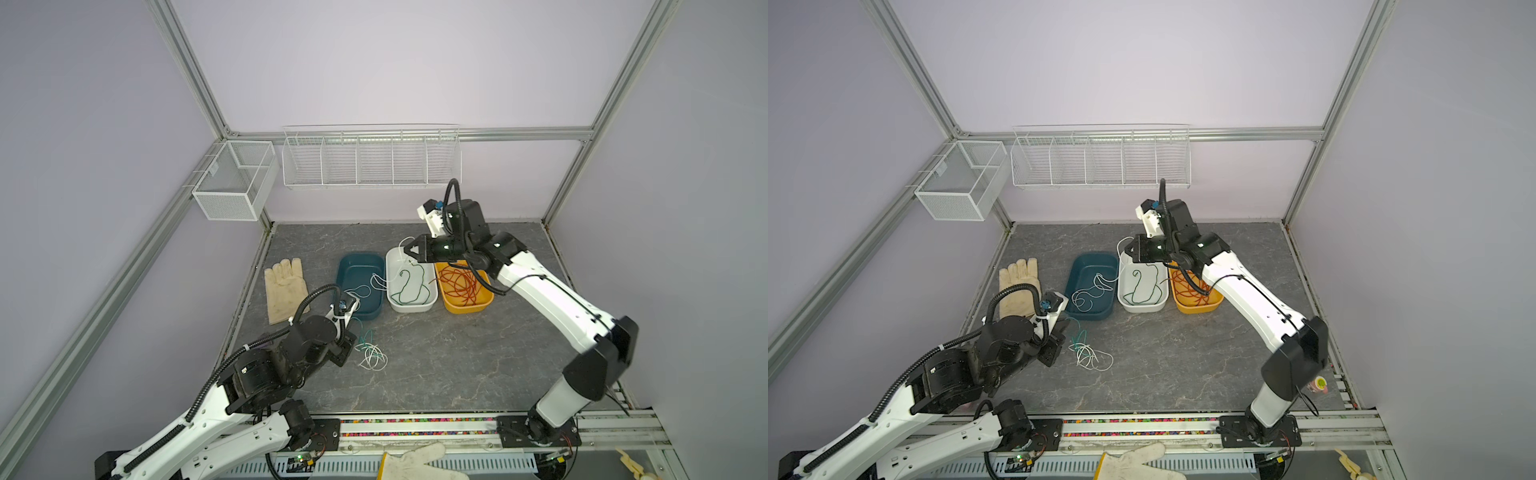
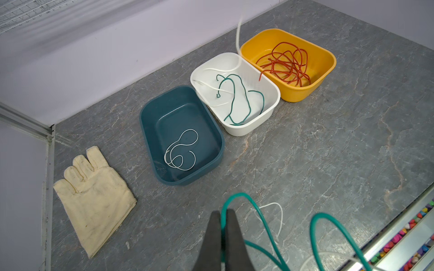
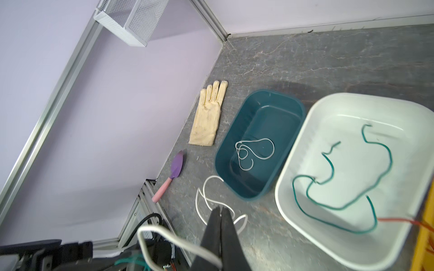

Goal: Untangle the cables
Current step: 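Carry the white wire with the right gripper over the teal tub, then open the right gripper to drop the white wire into the teal tub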

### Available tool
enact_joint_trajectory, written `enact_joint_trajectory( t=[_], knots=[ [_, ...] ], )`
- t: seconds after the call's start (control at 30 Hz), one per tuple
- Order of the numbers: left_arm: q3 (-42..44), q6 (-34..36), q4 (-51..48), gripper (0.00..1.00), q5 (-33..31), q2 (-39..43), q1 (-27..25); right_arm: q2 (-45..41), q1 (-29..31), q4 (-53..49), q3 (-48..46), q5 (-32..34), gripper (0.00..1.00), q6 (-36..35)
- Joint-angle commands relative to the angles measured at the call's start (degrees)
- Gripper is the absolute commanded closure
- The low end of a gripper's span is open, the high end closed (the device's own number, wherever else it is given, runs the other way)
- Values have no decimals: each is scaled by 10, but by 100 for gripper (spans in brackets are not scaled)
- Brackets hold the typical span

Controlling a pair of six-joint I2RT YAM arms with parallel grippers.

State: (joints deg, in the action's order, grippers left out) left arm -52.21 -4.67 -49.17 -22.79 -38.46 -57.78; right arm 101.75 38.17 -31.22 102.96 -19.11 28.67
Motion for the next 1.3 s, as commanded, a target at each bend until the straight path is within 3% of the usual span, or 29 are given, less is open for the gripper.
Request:
enact_joint_trajectory(
  t=[0.0,0.23,0.47,0.67,0.97,1.17,1.27],
  knots=[
    [20,5,35,100,-11,19,0,88,28,-39,85,11,94,-31],
    [26,-6,41,100,-25,43,0,298,47,-139,313,67,94,-56],
    [42,1,66,100,-21,54,5,392,54,-157,389,91,94,-46],
    [53,2,76,100,-11,66,19,414,66,-157,385,103,90,-49],
    [56,1,79,100,14,61,43,403,81,-190,386,137,72,-68],
    [58,1,81,100,18,59,49,351,82,-208,352,159,61,-84],
    [58,1,81,100,19,58,52,290,82,-184,289,153,53,-98]
  ],
)
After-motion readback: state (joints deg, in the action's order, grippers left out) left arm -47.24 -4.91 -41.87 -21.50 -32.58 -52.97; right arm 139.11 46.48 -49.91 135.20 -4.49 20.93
